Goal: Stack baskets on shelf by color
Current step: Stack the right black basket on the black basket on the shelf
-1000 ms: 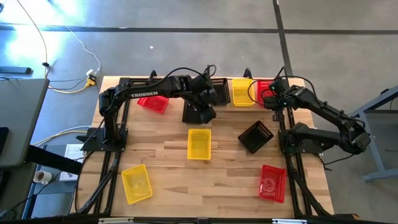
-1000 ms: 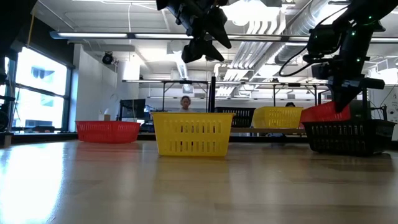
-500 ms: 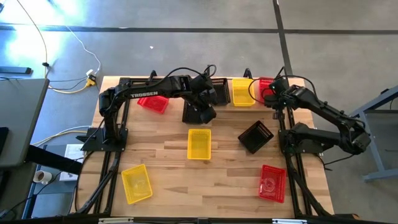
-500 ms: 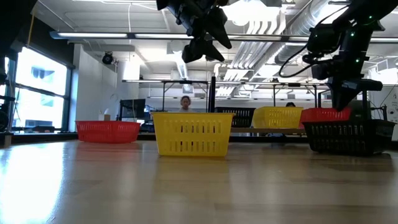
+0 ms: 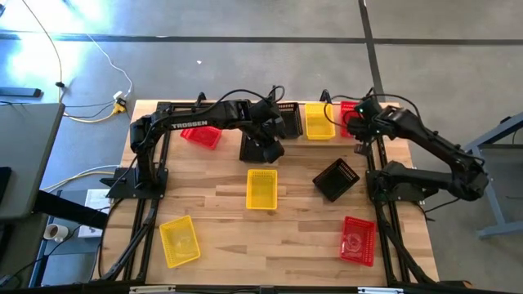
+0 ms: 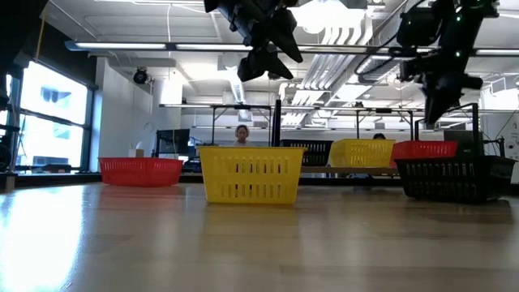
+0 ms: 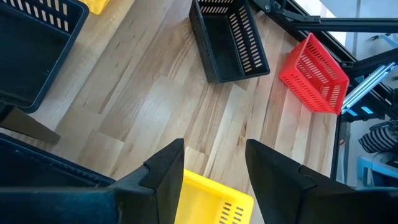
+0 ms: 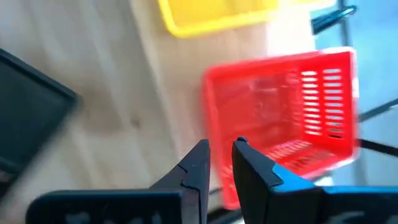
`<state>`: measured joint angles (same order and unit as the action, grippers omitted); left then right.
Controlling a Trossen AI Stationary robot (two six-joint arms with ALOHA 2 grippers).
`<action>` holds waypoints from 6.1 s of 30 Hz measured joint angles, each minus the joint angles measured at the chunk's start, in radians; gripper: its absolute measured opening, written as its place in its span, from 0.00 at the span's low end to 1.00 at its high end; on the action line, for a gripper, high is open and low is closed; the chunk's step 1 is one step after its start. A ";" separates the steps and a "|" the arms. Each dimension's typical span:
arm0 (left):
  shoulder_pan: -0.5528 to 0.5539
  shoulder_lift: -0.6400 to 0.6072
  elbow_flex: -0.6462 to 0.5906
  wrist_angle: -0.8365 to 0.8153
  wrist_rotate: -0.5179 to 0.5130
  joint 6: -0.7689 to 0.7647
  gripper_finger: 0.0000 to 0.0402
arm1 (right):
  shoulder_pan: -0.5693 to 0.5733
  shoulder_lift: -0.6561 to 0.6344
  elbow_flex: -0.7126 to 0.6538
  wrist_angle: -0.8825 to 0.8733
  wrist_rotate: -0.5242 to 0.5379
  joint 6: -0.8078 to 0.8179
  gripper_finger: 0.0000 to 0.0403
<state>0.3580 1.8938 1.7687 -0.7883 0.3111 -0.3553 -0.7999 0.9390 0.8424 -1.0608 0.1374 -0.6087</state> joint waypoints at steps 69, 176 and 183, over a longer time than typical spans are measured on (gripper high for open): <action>-0.427 -0.323 -0.182 -0.293 -0.209 0.192 0.40 | 1.207 0.468 0.157 -0.173 -0.058 2.676 0.14; -0.167 -0.322 -0.182 -0.291 -0.349 0.047 0.40 | 0.453 0.717 0.760 -0.096 0.042 0.129 0.00; -0.104 -0.322 -0.182 -0.292 -0.349 0.047 0.40 | 0.439 0.781 0.760 -0.072 0.052 0.134 0.00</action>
<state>0.2544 1.5719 1.5871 -1.0801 -0.0383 -0.3080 -0.3605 1.7205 1.6024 -1.1329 0.1890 -0.4750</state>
